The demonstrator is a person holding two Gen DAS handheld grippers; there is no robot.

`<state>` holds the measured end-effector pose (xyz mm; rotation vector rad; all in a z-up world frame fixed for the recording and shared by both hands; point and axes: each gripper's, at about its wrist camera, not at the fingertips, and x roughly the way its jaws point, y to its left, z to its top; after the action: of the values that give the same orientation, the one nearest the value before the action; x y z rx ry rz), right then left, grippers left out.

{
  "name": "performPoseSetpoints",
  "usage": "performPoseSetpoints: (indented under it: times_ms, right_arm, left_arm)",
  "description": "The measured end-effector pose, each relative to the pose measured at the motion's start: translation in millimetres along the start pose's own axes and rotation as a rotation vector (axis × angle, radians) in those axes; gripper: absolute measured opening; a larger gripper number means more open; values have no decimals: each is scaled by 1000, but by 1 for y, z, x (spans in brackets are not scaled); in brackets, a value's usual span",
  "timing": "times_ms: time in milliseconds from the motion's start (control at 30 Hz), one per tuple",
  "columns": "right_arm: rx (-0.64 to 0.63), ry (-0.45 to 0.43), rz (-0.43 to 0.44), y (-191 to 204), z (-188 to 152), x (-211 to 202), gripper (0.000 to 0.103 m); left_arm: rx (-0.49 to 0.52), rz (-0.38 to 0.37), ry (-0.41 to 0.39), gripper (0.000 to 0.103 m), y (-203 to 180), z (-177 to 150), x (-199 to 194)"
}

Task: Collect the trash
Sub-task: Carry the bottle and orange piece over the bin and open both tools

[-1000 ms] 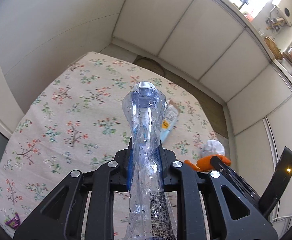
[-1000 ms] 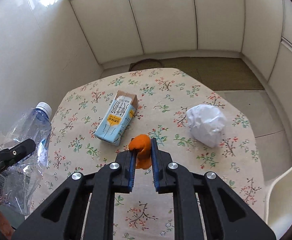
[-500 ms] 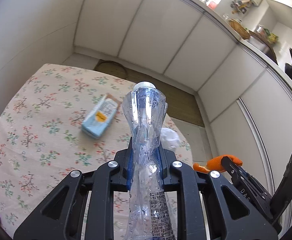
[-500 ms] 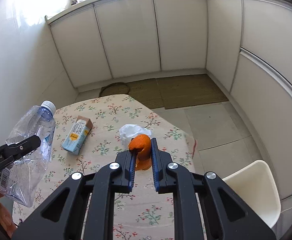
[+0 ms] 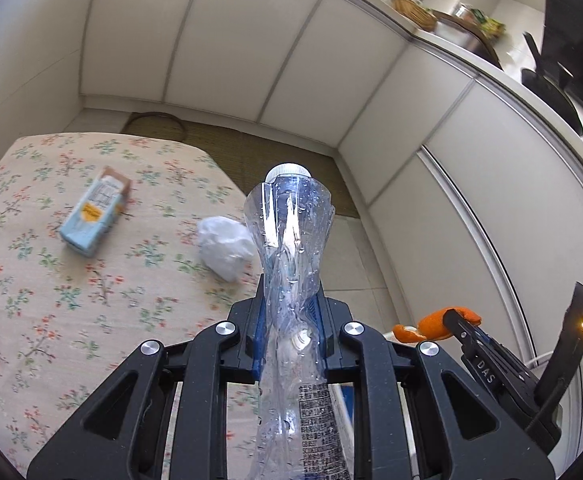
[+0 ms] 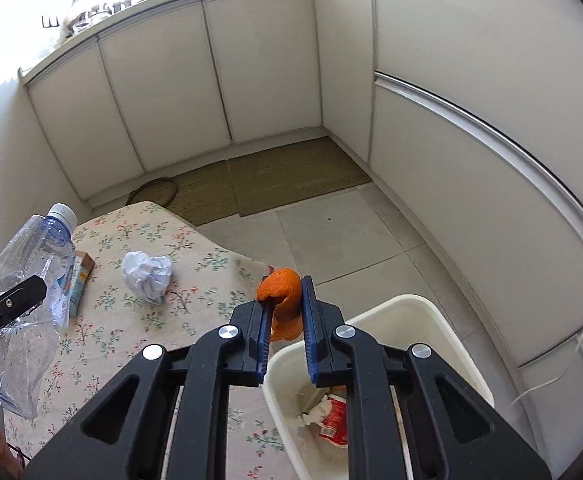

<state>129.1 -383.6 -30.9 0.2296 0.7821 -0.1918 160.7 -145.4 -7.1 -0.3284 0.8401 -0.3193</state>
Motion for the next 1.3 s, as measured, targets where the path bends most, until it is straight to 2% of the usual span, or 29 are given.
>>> performPoseSetpoints:
  times_ms: [167,233,567,933,1033,1133,1300]
  right_arm:
    - [61,29,-55,-43,-8,-1,22]
    - [86,23,-76,-59,-10,-3,35]
    - [159,-28,-221,-123,-18,-21,62]
    - [190,-34,-290,-164,-26,-27,68]
    - [192,-32,-299,-167,-26,-27,69]
    - [190,-30,-301,-167,-26,-27,71]
    - [170,-40,-299,-157,-23,-27,75]
  left_arm:
    - [62,-57,39,18,-42,-14,19]
    - [81,-84,58,18,-59,-20,27]
    - [219,-164,129,18,-127,-56,62]
    - [271,-224,222,19,-156,-77,100]
    - [278,-223,239,29,-157,-79,109]
    - [275,-227,243,45,-157,-80,112]
    - [313,-139,184,47,-155,-76,106]
